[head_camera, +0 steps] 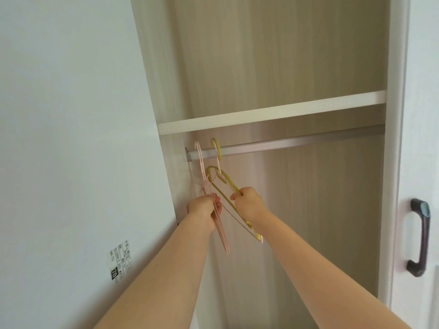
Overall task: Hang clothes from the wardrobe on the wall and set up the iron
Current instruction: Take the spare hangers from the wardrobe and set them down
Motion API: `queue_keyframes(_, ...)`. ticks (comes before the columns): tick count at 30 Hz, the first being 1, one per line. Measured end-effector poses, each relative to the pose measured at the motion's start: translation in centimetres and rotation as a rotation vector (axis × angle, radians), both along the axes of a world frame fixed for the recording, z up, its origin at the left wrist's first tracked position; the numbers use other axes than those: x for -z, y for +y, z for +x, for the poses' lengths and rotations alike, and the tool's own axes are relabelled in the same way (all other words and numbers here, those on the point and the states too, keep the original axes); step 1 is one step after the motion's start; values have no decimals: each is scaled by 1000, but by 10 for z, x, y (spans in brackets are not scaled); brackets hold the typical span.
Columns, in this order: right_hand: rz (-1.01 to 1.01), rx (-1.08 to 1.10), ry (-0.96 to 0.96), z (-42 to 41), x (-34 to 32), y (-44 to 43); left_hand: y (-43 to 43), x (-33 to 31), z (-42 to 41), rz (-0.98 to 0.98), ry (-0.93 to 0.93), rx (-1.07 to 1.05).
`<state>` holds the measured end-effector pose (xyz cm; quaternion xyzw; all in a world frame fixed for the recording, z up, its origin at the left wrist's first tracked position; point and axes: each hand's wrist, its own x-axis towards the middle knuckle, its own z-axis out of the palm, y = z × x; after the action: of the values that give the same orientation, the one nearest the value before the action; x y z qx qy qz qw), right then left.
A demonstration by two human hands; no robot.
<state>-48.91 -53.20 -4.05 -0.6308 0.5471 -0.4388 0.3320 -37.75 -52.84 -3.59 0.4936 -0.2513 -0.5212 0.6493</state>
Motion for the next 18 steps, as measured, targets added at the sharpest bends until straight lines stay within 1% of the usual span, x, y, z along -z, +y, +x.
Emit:
queue_keyframes(9,-48,73,-52,-10,-8,33,27,-8,-18,7,4,32)
queue_keyframes(14,-22,121,-81,-21,3,71,68,0,-35,-33,-36,-4)
queue_keyframes(18,12,172,-92,-29,19,110,112,21,-51,-73,-71,-23)
